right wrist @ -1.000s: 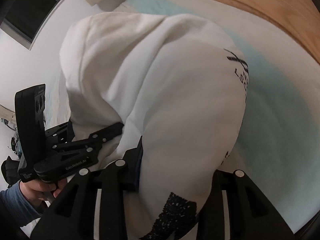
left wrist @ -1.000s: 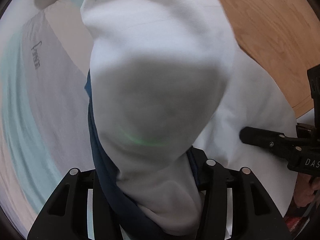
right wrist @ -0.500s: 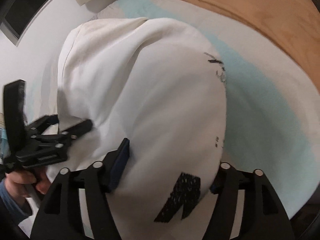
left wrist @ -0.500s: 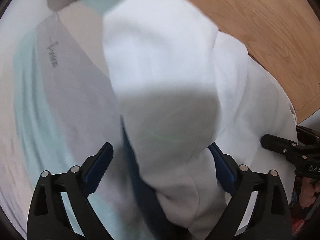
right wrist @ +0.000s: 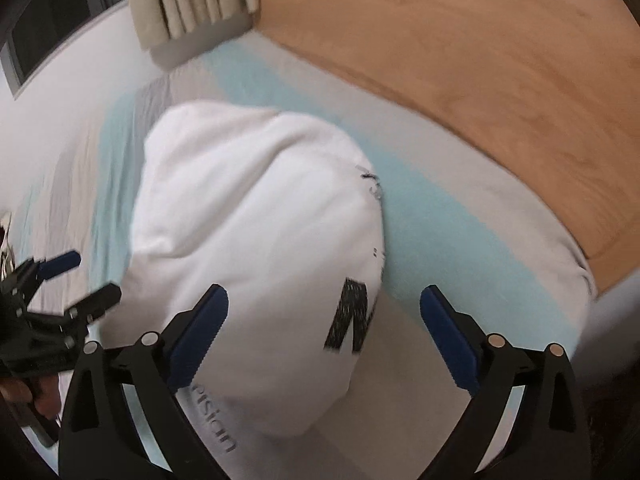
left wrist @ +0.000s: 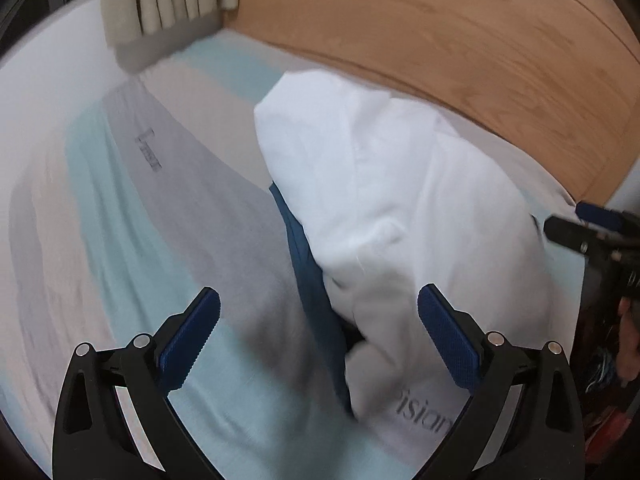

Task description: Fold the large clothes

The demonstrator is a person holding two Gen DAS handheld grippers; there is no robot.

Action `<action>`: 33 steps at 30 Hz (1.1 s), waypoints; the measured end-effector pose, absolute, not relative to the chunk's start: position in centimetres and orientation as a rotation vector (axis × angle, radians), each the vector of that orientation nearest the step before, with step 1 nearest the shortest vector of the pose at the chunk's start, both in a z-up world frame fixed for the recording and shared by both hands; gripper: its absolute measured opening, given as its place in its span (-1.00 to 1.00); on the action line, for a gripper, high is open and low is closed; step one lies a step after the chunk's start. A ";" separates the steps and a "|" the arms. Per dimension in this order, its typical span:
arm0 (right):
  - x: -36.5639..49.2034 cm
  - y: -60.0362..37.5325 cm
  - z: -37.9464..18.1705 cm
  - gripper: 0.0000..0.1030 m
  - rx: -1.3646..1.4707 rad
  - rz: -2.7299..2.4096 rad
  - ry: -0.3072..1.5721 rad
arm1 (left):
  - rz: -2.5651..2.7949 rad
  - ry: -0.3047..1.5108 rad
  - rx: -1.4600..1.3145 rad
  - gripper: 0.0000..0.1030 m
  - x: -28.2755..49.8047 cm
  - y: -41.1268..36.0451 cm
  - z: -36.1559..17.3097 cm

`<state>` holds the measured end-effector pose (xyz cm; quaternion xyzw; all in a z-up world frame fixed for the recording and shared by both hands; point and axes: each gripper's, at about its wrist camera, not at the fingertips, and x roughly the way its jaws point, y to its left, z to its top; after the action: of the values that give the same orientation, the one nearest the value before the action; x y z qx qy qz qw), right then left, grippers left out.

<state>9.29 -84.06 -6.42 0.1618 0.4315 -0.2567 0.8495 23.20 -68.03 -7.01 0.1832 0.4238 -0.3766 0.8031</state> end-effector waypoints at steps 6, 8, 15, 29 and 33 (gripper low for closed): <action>6.6 -77.6 -2.1 0.85 0.320 -0.613 0.819 | -0.838 0.817 0.347 0.88 18.3 -62.3 -3.2; 4.3 -75.3 -1.1 0.86 0.314 -0.631 0.797 | -0.842 0.781 0.332 0.88 16.3 -59.2 -1.5; -2.2 -65.1 1.0 0.86 0.306 -0.695 0.775 | -0.822 0.736 0.312 0.88 10.6 -49.5 1.3; -10.2 -56.9 1.3 0.86 0.215 -0.870 0.676 | -0.846 0.731 0.279 0.88 4.1 -44.2 -0.2; -11.6 -56.7 0.6 0.86 0.222 -0.875 0.656 | -0.829 0.736 0.271 0.88 3.1 -43.9 -1.2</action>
<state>-11.61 -56.74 0.65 0.1054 0.3114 -0.4152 0.8483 3.15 -43.92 -1.18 0.1285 0.3482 -0.3923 0.8416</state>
